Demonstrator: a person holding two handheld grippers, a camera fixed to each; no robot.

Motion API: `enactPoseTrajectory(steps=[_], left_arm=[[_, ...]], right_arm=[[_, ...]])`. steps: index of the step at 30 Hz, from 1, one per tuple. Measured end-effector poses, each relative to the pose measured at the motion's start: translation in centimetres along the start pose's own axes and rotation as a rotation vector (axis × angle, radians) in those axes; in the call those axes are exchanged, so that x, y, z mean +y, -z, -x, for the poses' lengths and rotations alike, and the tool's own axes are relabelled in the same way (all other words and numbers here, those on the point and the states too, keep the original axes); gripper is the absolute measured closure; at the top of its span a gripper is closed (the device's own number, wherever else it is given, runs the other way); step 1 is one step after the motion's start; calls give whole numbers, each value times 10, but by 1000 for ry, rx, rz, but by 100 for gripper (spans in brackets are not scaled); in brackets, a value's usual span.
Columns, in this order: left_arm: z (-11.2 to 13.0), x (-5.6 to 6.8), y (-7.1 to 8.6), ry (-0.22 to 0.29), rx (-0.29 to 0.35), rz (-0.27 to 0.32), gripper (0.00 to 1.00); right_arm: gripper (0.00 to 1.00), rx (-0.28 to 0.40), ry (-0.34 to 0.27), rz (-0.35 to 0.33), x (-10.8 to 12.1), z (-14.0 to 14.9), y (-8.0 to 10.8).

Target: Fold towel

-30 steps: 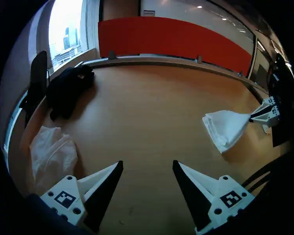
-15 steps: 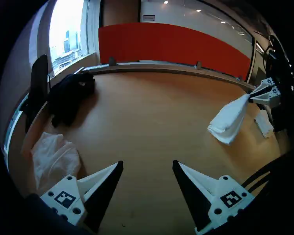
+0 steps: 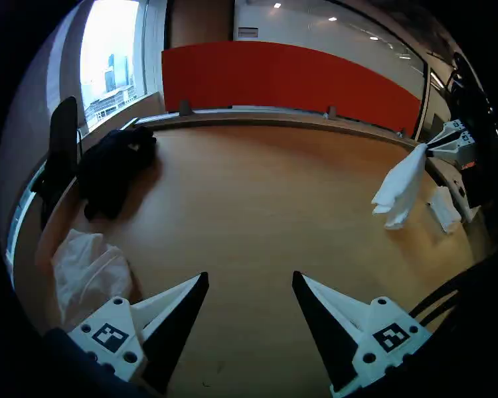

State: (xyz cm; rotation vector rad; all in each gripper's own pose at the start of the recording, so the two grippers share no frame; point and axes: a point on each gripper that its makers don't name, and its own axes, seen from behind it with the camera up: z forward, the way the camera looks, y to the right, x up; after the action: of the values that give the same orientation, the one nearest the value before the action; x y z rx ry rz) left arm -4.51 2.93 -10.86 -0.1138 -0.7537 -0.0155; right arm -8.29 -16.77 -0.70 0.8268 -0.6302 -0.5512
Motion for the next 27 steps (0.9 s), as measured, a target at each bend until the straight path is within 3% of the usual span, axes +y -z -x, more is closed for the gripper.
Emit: enactPoseTrajectory(steps=[12, 27], left_arm=[[-5, 3, -1, -7, 2, 2, 6], [-6, 1, 0, -6, -3, -12, 6]], right_arm=[[95, -13, -57, 33, 43, 24, 23], [95, -86, -101, 113, 114, 80, 65]])
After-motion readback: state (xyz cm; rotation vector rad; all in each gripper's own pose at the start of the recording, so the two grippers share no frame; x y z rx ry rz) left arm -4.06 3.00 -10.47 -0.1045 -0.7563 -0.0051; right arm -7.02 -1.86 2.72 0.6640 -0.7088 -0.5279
